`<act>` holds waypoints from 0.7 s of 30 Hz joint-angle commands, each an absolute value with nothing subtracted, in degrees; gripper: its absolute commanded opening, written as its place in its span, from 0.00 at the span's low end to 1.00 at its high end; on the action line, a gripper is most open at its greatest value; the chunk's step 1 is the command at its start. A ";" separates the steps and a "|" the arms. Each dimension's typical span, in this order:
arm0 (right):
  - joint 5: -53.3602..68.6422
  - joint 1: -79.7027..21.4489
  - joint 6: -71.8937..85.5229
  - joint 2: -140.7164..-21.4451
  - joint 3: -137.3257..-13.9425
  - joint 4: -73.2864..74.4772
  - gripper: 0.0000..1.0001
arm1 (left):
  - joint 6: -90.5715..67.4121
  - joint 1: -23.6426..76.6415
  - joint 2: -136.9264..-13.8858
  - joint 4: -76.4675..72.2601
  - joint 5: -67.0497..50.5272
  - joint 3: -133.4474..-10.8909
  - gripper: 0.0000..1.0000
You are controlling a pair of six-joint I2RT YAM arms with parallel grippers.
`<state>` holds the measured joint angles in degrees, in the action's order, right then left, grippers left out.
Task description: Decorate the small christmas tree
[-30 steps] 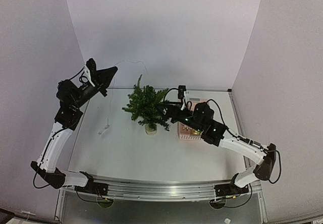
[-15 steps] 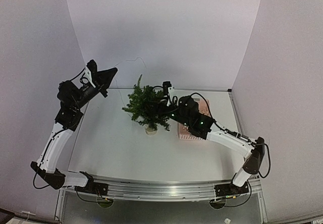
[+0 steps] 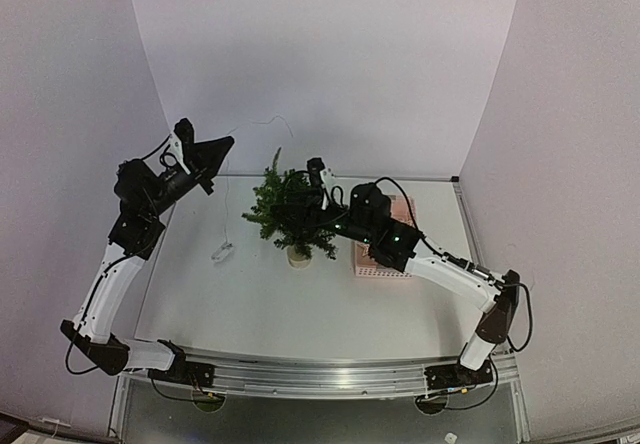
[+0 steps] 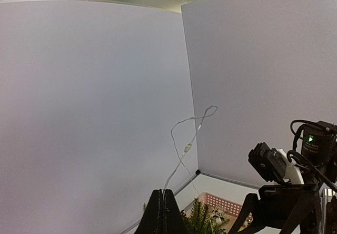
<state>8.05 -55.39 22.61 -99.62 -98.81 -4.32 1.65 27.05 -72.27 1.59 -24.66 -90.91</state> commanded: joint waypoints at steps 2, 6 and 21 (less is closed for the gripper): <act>12.74 -57.11 21.61 -102.06 -102.77 -4.75 0.74 | 4.55 26.81 -69.68 5.74 -26.22 -95.57 0.00; 13.80 -58.19 21.32 -103.30 -103.55 -4.52 0.73 | 1.33 26.81 -68.16 8.84 -27.16 -95.96 0.00; 20.49 -59.14 24.77 -120.17 -119.07 -3.09 0.71 | -12.13 26.81 -67.37 5.33 -28.26 -93.23 0.00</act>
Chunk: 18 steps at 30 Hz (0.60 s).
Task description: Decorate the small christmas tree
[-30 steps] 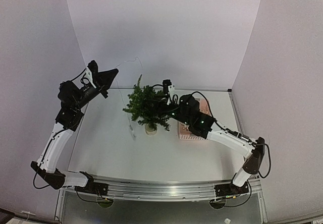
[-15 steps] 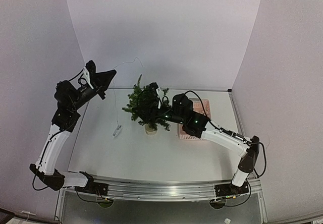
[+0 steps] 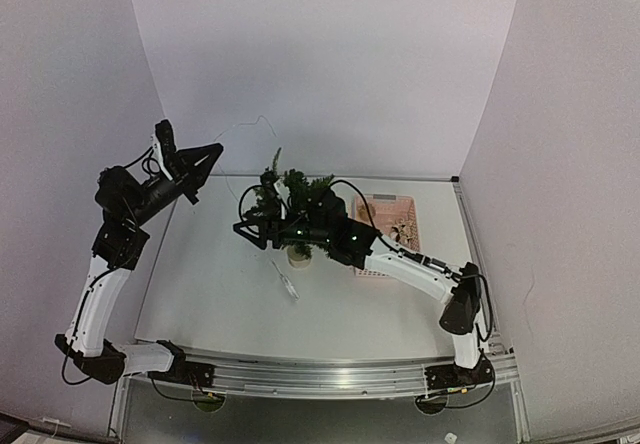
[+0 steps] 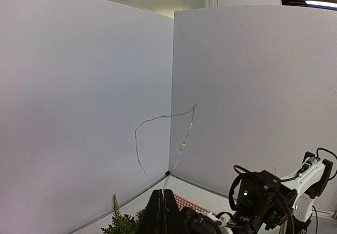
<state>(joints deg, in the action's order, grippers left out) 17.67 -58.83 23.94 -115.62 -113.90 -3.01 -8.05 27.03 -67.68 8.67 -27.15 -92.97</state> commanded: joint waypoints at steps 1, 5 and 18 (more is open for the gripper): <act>20.25 -59.14 25.12 -120.68 -119.23 -3.09 0.66 | -12.16 26.82 -67.32 4.91 -28.22 -93.06 0.00; 21.87 -59.13 26.52 -122.78 -120.92 -3.12 0.45 | -11.94 26.81 -66.70 2.90 -27.84 -91.46 0.00; 21.06 -59.10 27.97 -125.19 -120.52 -3.88 0.32 | -7.39 26.81 -66.84 0.25 -23.95 -91.90 0.00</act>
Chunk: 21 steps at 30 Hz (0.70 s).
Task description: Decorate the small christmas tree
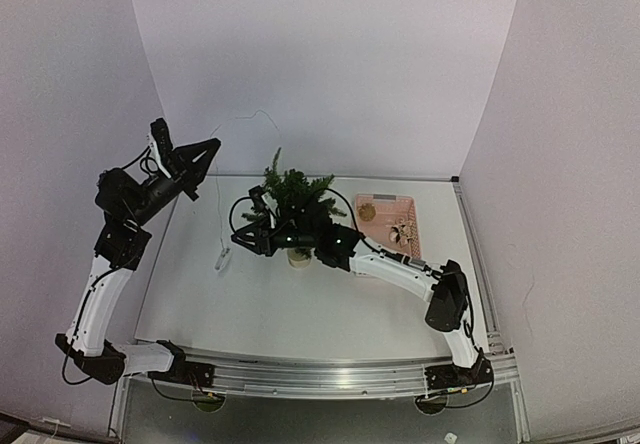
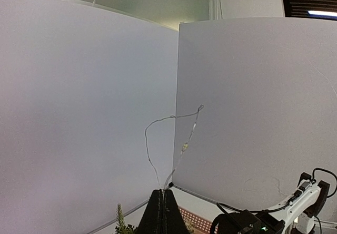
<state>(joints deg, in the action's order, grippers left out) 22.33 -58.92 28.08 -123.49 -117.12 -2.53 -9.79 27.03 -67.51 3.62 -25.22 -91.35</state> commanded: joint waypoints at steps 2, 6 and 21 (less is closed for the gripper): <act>19.24 -59.12 26.99 -126.04 -122.86 -3.89 0.35 | -6.39 26.81 -67.13 0.83 -23.22 -92.51 0.00; 15.44 -59.14 24.45 -126.13 -123.27 -3.96 0.46 | -5.61 26.81 -67.49 0.97 -23.34 -92.94 0.00; 17.62 -59.13 24.52 -127.23 -121.58 -3.91 0.20 | -8.42 26.80 -69.44 1.85 -21.48 -96.84 0.00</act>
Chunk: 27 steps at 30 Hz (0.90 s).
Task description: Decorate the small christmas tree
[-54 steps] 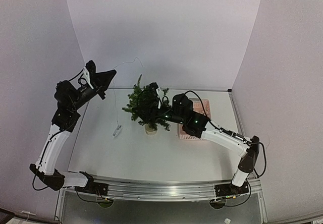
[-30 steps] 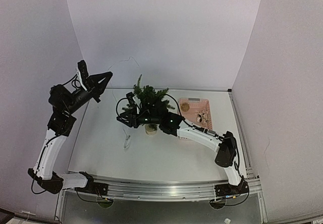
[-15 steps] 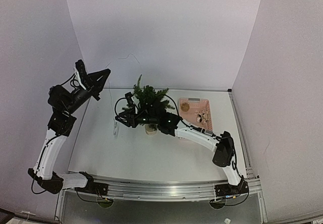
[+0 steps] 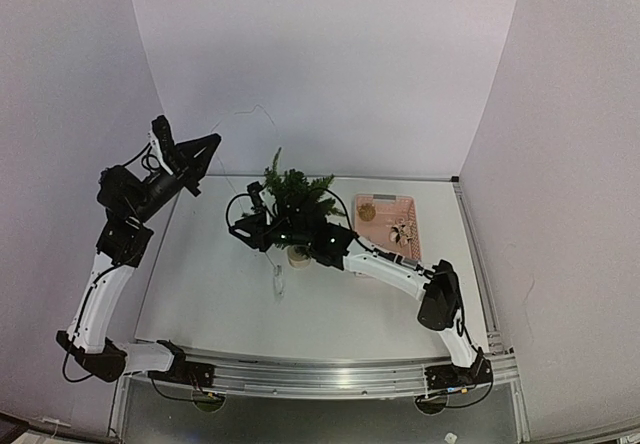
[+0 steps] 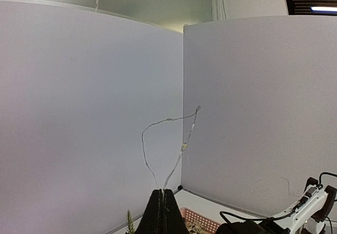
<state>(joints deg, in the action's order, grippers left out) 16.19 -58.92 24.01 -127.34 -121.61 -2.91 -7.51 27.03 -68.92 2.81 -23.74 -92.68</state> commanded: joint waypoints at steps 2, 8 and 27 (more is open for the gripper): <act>18.09 -59.16 25.38 -126.52 -119.91 -3.91 0.08 | -8.03 26.75 -69.78 2.08 -19.17 -97.62 0.00; 18.11 -59.89 25.90 -123.78 -115.95 -3.88 0.00 | -6.36 26.72 -70.02 3.97 -12.23 -98.33 0.00; 10.24 -62.77 21.98 -104.11 -100.53 9.25 0.00 | -1.58 26.72 -70.64 9.14 -5.93 -94.09 0.00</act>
<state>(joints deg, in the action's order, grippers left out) 15.00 -62.93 24.90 -111.42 -103.02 0.80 -1.66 27.00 -70.63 8.88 -7.43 -95.52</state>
